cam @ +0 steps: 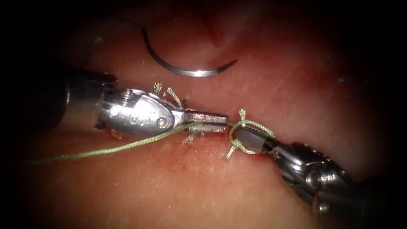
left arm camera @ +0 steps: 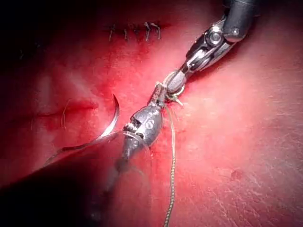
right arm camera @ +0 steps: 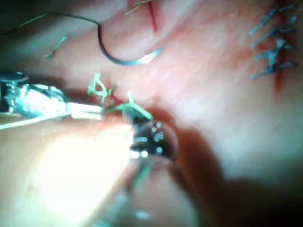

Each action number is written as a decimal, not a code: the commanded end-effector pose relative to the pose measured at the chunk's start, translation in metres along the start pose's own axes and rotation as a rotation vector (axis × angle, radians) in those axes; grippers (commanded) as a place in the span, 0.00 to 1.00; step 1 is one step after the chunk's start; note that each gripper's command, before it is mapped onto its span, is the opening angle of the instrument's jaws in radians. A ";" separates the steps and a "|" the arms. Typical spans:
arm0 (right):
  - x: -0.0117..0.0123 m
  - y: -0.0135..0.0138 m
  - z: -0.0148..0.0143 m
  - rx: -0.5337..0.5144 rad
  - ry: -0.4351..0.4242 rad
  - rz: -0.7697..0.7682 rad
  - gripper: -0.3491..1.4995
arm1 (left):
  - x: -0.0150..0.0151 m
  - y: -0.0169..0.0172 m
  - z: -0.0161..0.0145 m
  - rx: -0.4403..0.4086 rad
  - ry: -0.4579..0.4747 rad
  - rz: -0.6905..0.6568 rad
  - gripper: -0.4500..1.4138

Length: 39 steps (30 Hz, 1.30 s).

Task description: Wound Closure

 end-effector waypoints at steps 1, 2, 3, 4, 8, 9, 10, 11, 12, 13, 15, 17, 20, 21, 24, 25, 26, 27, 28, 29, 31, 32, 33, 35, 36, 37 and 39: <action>-0.0008 -0.0003 0.0006 0.005 0.000 -0.007 0.00 | -0.0011 -0.0010 0.0007 0.008 -0.008 -0.002 0.00; -0.0009 -0.0005 0.0006 0.006 0.003 -0.018 0.00 | -0.0017 -0.0019 0.0007 0.010 -0.013 -0.009 0.00; -0.0011 -0.0005 0.0006 0.006 0.003 -0.019 0.00 | -0.0023 -0.0027 0.0007 0.014 -0.016 -0.011 0.00; -0.0012 -0.0006 0.0006 0.004 0.006 -0.025 0.00 | -0.0030 -0.0037 0.0008 0.019 -0.019 -0.012 0.00; -0.0015 -0.0009 0.0006 0.005 0.002 -0.043 0.00 | -0.0050 -0.0065 0.0018 0.029 -0.038 -0.024 0.00; -0.0017 -0.0011 0.0007 0.010 -0.005 -0.044 0.00 | -0.0054 -0.0071 0.0023 0.030 -0.046 -0.024 0.00; -0.0019 -0.0012 0.0008 0.010 -0.008 -0.050 0.00 | -0.0058 -0.0077 0.0029 0.035 -0.057 -0.029 0.00; -0.0021 -0.0013 0.0010 0.012 -0.013 -0.057 0.00 | -0.0062 -0.0082 0.0034 0.034 -0.059 -0.029 0.00; -0.0024 -0.0014 0.0012 0.017 -0.019 -0.059 0.00 | -0.0065 -0.0086 0.0039 0.032 -0.058 -0.029 0.00; -0.0026 -0.0016 0.0013 0.019 -0.025 -0.060 0.00 | -0.0069 -0.0092 0.0047 0.029 -0.059 -0.028 0.00; -0.0031 -0.0018 0.0015 0.025 -0.035 -0.068 0.00 | -0.0074 -0.0101 0.0057 0.027 -0.058 -0.033 0.00; -0.0037 -0.0022 0.0016 0.037 -0.051 -0.077 0.00 | -0.0083 -0.0114 0.0073 0.025 -0.059 -0.037 0.00; -0.0043 -0.0027 0.0016 0.052 -0.071 -0.093 0.00 | -0.0087 -0.0120 0.0083 0.023 -0.058 -0.036 0.00; -0.0050 -0.0031 0.0015 0.065 -0.087 -0.111 0.00 | -0.0091 -0.0124 0.0092 0.018 -0.059 -0.040 0.00; -0.0055 -0.0034 0.0014 0.073 -0.099 -0.128 0.00 | -0.0095 -0.0127 0.0101 0.015 -0.057 -0.038 0.00; -0.0057 -0.0036 0.0013 0.075 -0.103 -0.137 0.00 | -0.0096 -0.0128 0.0105 0.014 -0.057 -0.037 0.00; -0.0060 -0.0037 0.0012 0.076 -0.107 -0.139 0.00 | -0.0097 -0.0130 0.0108 0.014 -0.057 -0.037 0.00; -0.0062 -0.0038 0.0011 0.077 -0.114 -0.141 0.00 | -0.0098 -0.0132 0.0111 0.015 -0.058 -0.042 0.00; -0.0065 -0.0039 0.0010 0.081 -0.117 -0.143 0.00 | -0.0099 -0.0134 0.0113 0.014 -0.057 -0.042 0.00; -0.0066 -0.0039 0.0009 0.080 -0.120 -0.144 0.00 | -0.0100 -0.0137 0.0116 0.016 -0.058 -0.043 0.00; -0.0069 -0.0040 0.0009 0.080 -0.123 -0.147 0.00 | -0.0101 -0.0143 0.0120 0.019 -0.059 -0.044 0.00; -0.0070 -0.0040 0.0008 0.081 -0.123 -0.147 0.00 | -0.0103 -0.0147 0.0123 0.021 -0.060 -0.044 0.00; -0.0070 -0.0039 0.0008 0.081 -0.123 -0.147 0.00 | -0.0104 -0.0153 0.0128 0.024 -0.062 -0.045 0.00; -0.0069 -0.0039 0.0008 0.081 -0.123 -0.153 0.00 | -0.0107 -0.0159 0.0132 0.028 -0.064 -0.045 0.00; -0.0069 -0.0039 0.0008 0.081 -0.123 -0.153 0.00 | -0.0107 -0.0159 0.0132 0.028 -0.064 -0.045 0.00; -0.0069 -0.0038 0.0007 0.082 -0.123 -0.153 0.00 | -0.0108 -0.0160 0.0134 0.029 -0.065 -0.045 0.00; -0.0069 -0.0037 0.0007 0.084 -0.125 -0.154 0.00 | -0.0114 -0.0165 0.0141 0.034 -0.070 -0.042 0.00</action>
